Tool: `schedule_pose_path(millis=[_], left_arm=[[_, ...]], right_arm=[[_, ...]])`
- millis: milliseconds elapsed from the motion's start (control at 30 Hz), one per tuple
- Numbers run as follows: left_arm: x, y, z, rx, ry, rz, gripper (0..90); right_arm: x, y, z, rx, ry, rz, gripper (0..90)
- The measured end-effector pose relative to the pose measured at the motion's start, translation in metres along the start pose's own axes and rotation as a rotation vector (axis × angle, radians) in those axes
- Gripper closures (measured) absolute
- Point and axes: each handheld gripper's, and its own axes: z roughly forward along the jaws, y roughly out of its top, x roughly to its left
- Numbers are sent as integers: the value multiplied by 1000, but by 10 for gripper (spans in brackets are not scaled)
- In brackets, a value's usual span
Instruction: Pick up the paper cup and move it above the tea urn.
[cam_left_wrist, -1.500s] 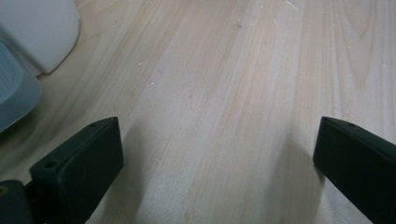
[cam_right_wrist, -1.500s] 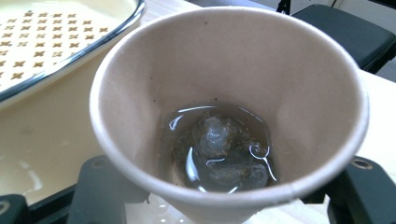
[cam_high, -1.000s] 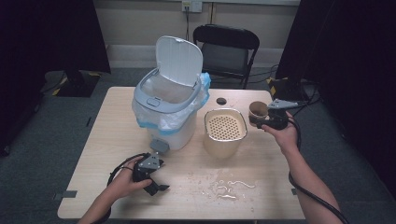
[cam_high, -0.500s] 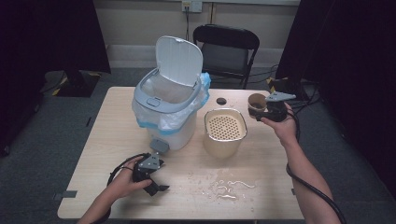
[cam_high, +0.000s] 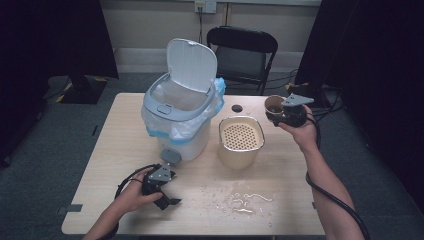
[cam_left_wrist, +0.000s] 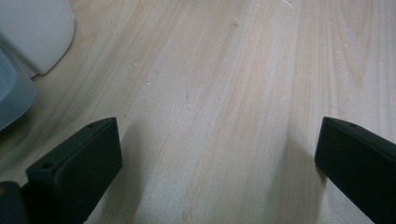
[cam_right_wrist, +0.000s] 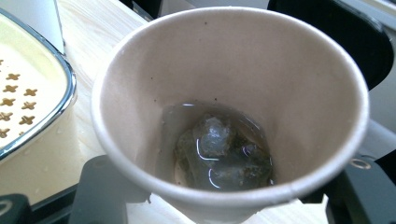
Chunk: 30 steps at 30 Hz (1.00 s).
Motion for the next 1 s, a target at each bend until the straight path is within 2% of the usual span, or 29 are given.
schedule_pose_path(millis=[367, 400, 433, 733, 900, 1000], left_arm=[[0, 0, 0, 6, -1, 3, 0], [0, 0, 0, 7, -1, 4, 0], [0, 0, 0, 7, -1, 4, 0], [0, 0, 0, 3, -1, 3, 0], [0, 0, 0, 7, -1, 4, 0], [0, 0, 0, 6, -1, 4, 0]], right_arm=[[5, 13, -4, -30, -37, -103, 378], [6, 16, -5, -29, -44, -123, 378], [6, 16, -5, -29, -44, -123, 378], [14, 24, -9, -34, -66, -221, 381], [15, 27, -10, -34, -65, -237, 381], [14, 28, -12, -44, -64, -229, 381]])
